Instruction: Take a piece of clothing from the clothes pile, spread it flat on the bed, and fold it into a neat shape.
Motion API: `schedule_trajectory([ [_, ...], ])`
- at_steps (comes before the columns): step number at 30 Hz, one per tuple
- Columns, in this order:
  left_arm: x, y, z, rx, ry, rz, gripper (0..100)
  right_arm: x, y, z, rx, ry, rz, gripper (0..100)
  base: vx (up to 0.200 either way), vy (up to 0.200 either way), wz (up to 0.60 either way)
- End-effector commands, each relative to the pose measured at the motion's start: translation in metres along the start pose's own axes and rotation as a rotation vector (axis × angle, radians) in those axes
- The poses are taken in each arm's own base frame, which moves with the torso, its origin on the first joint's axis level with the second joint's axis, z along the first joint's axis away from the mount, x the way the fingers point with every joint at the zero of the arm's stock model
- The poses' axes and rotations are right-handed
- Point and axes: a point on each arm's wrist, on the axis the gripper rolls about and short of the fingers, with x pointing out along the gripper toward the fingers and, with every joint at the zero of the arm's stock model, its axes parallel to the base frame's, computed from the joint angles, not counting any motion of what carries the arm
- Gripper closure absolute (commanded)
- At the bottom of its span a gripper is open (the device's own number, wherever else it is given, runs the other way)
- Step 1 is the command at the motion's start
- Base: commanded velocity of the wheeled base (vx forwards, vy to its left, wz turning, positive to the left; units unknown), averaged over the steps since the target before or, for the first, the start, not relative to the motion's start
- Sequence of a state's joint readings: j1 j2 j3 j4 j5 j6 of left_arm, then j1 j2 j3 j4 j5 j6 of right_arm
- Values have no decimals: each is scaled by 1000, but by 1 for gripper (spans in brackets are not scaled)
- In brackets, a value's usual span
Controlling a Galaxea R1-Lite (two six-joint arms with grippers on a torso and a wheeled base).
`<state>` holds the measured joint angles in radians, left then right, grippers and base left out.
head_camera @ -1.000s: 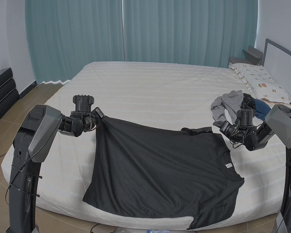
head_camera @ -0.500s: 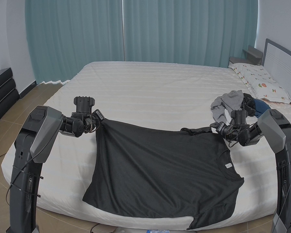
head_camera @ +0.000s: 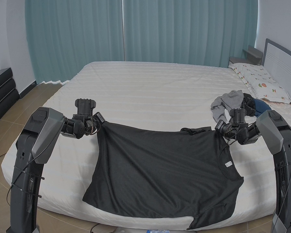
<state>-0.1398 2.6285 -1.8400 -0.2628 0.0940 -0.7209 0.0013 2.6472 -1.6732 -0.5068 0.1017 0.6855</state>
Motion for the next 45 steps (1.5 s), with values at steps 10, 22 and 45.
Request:
schedule_trajectory([
  [10,18,0,2,-13,-2,6,100,2,13,37,46,-155,38,100,0,0,0],
  [22,30,6,-12,-14,0,-19,100,22,7,26,43,-214,11,100,0,0,0],
  [45,0,6,14,-31,-24,21,0,-32,-4,49,97,-148,-27,0,0,0,0],
])
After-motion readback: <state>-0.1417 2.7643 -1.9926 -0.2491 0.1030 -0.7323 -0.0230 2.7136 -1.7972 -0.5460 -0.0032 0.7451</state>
